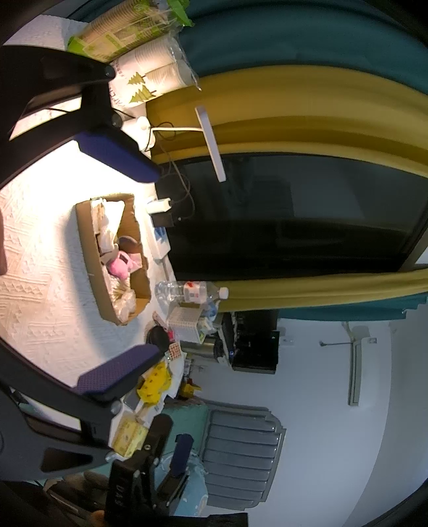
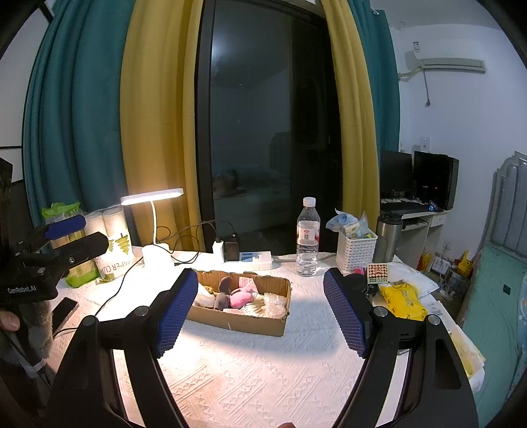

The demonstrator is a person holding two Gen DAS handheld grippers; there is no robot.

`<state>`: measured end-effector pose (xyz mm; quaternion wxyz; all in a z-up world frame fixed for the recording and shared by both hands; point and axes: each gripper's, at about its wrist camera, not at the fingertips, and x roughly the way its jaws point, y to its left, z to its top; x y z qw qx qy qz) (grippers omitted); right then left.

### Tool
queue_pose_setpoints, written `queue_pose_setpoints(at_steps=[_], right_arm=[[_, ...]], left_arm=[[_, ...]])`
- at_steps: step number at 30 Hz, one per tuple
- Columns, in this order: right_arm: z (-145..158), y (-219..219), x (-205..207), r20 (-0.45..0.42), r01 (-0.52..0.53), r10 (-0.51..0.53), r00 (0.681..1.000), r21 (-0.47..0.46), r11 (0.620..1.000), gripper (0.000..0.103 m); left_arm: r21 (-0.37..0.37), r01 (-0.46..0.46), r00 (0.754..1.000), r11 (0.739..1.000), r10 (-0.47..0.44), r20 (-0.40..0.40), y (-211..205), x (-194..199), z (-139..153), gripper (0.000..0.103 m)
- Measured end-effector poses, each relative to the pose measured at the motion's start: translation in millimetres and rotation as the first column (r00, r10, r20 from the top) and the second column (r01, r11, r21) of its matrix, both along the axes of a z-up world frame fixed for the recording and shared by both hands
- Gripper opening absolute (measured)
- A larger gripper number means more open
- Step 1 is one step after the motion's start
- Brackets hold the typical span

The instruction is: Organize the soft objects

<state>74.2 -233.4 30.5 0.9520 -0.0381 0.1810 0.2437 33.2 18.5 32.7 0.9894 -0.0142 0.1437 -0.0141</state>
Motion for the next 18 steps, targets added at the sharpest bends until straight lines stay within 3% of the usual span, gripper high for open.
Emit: queue_pose_setpoints(at_steps=[18], right_arm=[[-0.8,0.9,-0.4,-0.003,0.002,-0.002,1.000,0.000,1.000,0.081]], left_arm=[[-0.007,-0.002,1.000,1.000,0.002,-0.003,0.3,0.7,-0.4,0.100]])
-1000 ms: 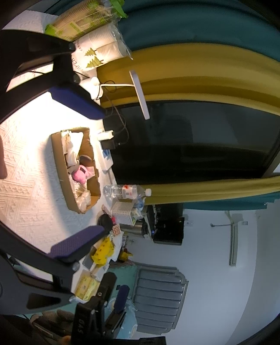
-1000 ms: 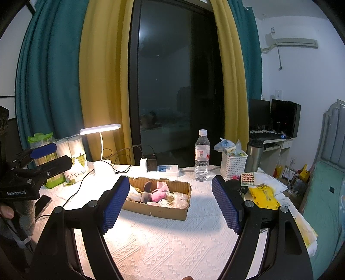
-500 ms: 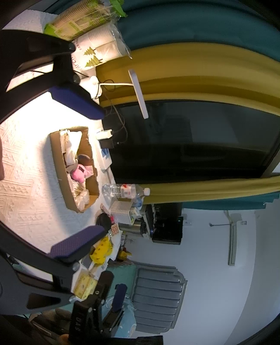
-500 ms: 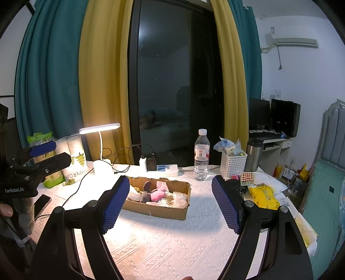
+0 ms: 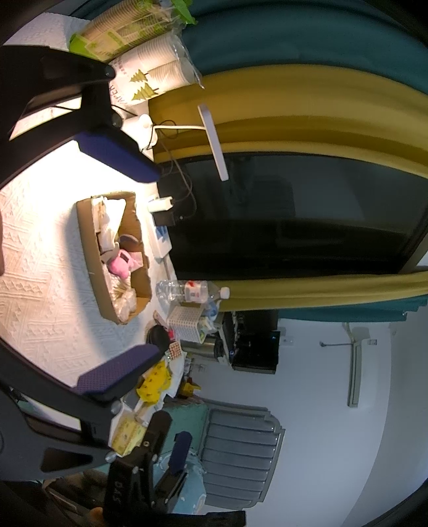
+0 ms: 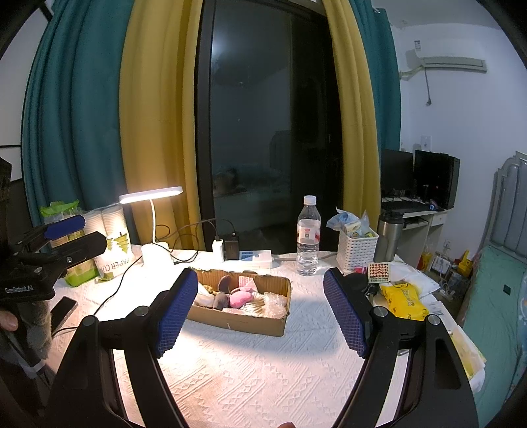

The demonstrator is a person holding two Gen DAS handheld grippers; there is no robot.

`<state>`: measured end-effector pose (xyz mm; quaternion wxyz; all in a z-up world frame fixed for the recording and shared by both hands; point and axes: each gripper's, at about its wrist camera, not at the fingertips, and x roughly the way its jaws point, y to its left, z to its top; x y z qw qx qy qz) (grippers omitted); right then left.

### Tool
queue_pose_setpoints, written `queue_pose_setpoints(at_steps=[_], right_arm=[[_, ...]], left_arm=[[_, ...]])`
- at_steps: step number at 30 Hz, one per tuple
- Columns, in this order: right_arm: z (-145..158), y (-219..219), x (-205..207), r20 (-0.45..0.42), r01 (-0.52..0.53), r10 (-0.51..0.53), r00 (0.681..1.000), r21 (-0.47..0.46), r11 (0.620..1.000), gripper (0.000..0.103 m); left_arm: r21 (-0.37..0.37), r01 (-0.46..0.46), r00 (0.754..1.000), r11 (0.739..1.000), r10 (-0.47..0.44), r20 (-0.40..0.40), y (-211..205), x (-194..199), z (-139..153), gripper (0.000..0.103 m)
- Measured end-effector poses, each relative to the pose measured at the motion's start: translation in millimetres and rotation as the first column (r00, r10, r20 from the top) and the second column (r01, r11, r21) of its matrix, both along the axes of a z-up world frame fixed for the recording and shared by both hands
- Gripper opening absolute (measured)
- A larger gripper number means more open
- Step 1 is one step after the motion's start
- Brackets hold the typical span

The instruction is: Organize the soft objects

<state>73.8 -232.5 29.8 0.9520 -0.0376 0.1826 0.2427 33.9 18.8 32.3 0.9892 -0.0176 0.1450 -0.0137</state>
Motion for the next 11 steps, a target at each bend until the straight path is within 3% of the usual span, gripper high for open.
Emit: queue_pose_setpoints(at_steps=[11], right_arm=[[-2.0,-0.4,1.4,0.000,-0.002,0.002,1.000,-0.004,1.000,0.082]], left_arm=[[0.032,0.012,1.000,0.999,-0.012,-0.002,-8.3,7.7,2.5,0.100]])
